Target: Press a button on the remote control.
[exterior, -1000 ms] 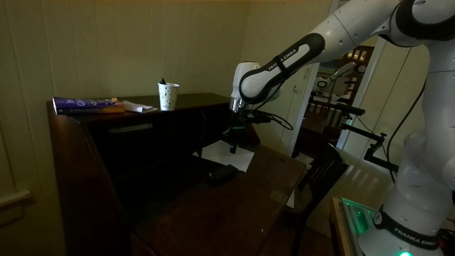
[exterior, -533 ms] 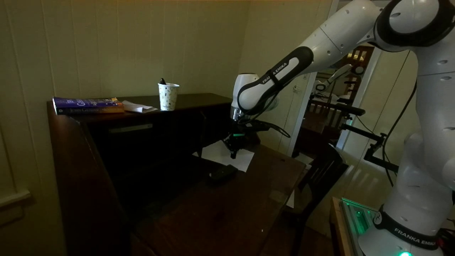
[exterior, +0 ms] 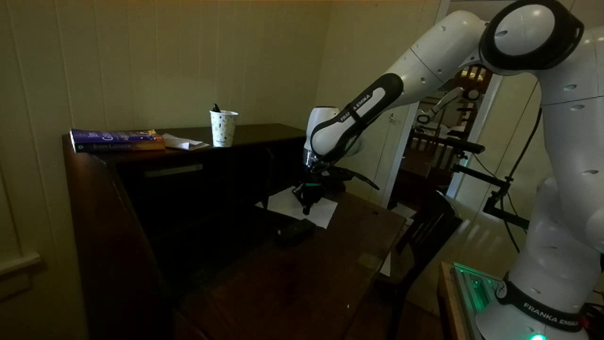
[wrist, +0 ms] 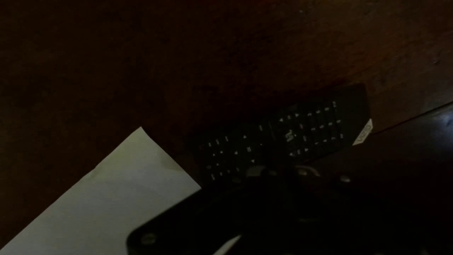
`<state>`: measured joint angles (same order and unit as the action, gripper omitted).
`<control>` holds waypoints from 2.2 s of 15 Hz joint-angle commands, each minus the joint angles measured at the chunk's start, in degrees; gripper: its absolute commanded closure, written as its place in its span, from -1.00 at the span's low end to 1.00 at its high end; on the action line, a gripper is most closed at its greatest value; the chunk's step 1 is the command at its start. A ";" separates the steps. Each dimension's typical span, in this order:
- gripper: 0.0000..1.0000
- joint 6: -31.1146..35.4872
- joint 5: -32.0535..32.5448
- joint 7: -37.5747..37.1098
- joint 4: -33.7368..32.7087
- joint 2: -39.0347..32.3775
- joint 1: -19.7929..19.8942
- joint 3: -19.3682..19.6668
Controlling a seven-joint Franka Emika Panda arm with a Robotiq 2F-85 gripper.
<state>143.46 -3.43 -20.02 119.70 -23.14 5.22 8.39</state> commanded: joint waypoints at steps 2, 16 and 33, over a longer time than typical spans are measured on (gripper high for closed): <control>1.00 -0.65 -1.07 0.58 -2.63 -3.16 0.40 0.64; 1.00 -0.49 -3.13 1.95 -6.53 -8.70 1.45 -0.15; 1.00 -2.27 -4.87 4.29 -8.73 -12.76 2.85 -1.55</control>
<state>143.21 -5.86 -18.22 113.16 -32.90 6.81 8.41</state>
